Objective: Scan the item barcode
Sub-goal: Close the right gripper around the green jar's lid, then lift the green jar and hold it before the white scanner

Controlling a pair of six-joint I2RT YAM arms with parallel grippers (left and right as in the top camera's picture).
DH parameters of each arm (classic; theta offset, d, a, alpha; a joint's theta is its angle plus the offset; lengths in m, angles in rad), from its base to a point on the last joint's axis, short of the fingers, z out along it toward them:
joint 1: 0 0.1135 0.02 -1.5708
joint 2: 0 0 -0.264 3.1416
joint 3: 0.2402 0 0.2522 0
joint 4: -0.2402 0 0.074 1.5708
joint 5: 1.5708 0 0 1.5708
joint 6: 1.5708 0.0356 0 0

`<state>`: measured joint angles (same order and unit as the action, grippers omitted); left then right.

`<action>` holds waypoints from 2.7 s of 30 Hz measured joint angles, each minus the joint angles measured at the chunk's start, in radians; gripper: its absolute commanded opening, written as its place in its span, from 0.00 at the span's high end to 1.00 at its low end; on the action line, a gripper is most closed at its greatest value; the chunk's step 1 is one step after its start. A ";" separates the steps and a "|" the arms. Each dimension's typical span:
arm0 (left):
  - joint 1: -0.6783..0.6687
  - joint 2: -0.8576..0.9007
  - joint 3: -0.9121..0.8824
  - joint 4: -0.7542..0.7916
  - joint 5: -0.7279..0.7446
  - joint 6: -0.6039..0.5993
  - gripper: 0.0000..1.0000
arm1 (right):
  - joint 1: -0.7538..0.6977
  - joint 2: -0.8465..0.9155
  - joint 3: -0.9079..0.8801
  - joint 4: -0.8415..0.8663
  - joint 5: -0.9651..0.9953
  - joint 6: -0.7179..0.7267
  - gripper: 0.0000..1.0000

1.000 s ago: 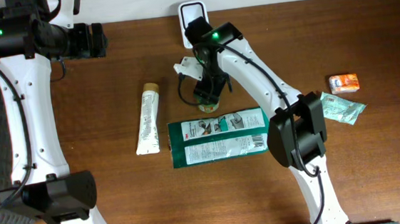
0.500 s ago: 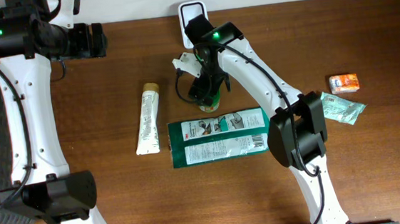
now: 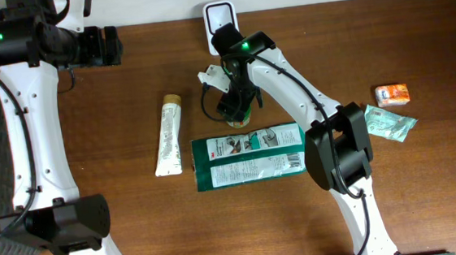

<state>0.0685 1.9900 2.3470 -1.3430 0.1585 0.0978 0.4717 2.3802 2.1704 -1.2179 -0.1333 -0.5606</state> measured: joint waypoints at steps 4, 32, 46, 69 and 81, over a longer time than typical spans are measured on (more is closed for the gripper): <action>0.000 0.000 0.000 0.000 0.000 0.000 0.01 | 0.000 0.000 0.000 0.001 0.000 0.000 0.37; 0.000 0.000 0.000 0.000 0.000 0.000 0.01 | -0.180 0.006 0.586 -0.301 -0.747 0.277 0.59; 0.000 0.000 0.000 0.000 0.000 0.000 0.01 | -0.347 0.006 0.586 -0.300 -1.259 0.292 0.59; 0.000 0.000 0.000 0.000 0.000 0.000 0.01 | -0.071 0.017 0.176 0.683 0.228 -0.214 0.52; 0.000 0.000 0.000 0.000 0.000 0.000 0.01 | -0.087 0.029 0.044 1.196 0.177 -0.521 0.49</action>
<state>0.0685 1.9900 2.3470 -1.3430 0.1585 0.0978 0.3843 2.4096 2.2147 -0.0219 0.0441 -1.0813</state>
